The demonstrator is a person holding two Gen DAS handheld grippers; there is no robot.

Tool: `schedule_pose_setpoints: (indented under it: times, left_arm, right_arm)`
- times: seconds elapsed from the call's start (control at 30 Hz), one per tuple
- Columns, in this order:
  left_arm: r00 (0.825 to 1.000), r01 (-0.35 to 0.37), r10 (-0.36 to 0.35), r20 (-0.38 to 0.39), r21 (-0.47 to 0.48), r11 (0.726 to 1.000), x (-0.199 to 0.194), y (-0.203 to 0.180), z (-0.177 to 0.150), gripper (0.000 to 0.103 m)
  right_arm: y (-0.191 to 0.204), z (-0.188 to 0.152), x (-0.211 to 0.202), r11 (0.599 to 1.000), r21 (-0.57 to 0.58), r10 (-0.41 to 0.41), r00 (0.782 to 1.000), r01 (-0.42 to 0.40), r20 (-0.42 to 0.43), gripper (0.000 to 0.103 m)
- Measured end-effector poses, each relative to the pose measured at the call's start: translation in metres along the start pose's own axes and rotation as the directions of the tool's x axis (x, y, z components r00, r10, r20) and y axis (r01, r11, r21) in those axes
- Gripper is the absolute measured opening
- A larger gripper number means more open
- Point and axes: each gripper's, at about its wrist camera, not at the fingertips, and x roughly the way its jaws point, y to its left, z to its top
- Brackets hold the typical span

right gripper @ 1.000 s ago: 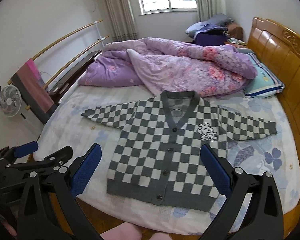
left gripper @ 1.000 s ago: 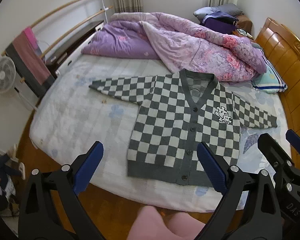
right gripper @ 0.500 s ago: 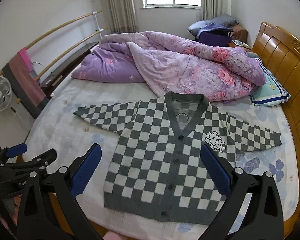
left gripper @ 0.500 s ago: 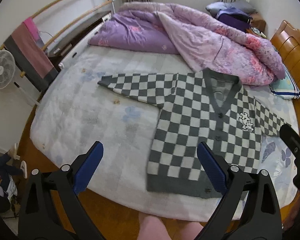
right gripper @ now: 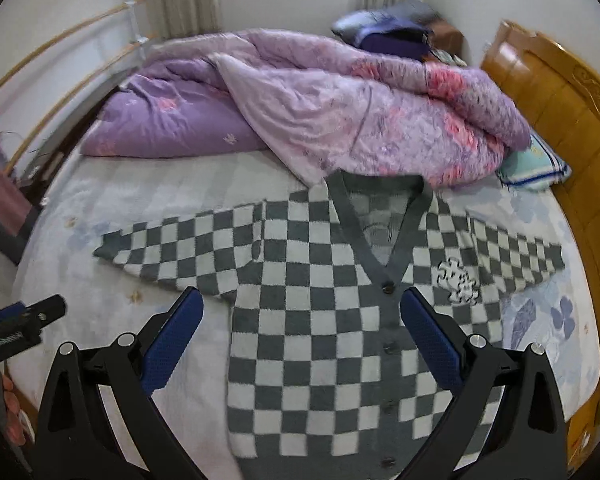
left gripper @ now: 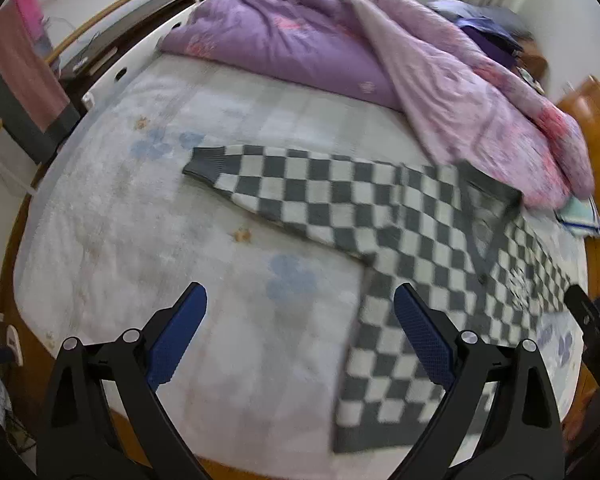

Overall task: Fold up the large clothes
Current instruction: 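Move the left gripper to the grey sleeve cuff and close on it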

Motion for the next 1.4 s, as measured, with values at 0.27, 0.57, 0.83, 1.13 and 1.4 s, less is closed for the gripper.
schedule_pose_setpoints:
  times: [0.27, 0.57, 0.83, 1.13, 1.4]
  left_arm:
    - [0.995, -0.07, 0.071, -0.064, 0.015, 0.997, 0.11, 0.053, 0.044, 0.095]
    - [0.995, -0.041, 0.032, -0.095, -0.089, 0.995, 0.209, 0.095, 0.08, 0.095]
    - [0.994, -0.077, 0.061, -0.086, -0.198, 0.977, 0.274, 0.134, 0.106, 0.095]
    - [0.996, -0.072, 0.054, -0.071, -0.282, 0.957, 0.318, 0.146, 0.117, 0.095]
    - [0.992, -0.123, 0.109, -0.063, -0.309, 0.943, 0.34, 0.149, 0.116, 0.072]
  right_arm:
    - [0.047, 0.015, 0.08, 0.999, 0.052, 0.002, 0.996, 0.003, -0.092, 0.085]
    - [0.06, 0.023, 0.154, 0.999, 0.025, -0.037, 0.988, 0.041, -0.148, 0.085]
    - [0.057, 0.014, 0.196, 0.996, -0.006, -0.09, 0.979, 0.09, -0.185, 0.085]
    - [0.059, -0.011, 0.262, 0.998, -0.016, -0.068, 0.964, 0.067, -0.257, 0.085]
    - [0.063, -0.018, 0.286, 0.999, -0.032, -0.043, 0.958, 0.035, -0.285, 0.085]
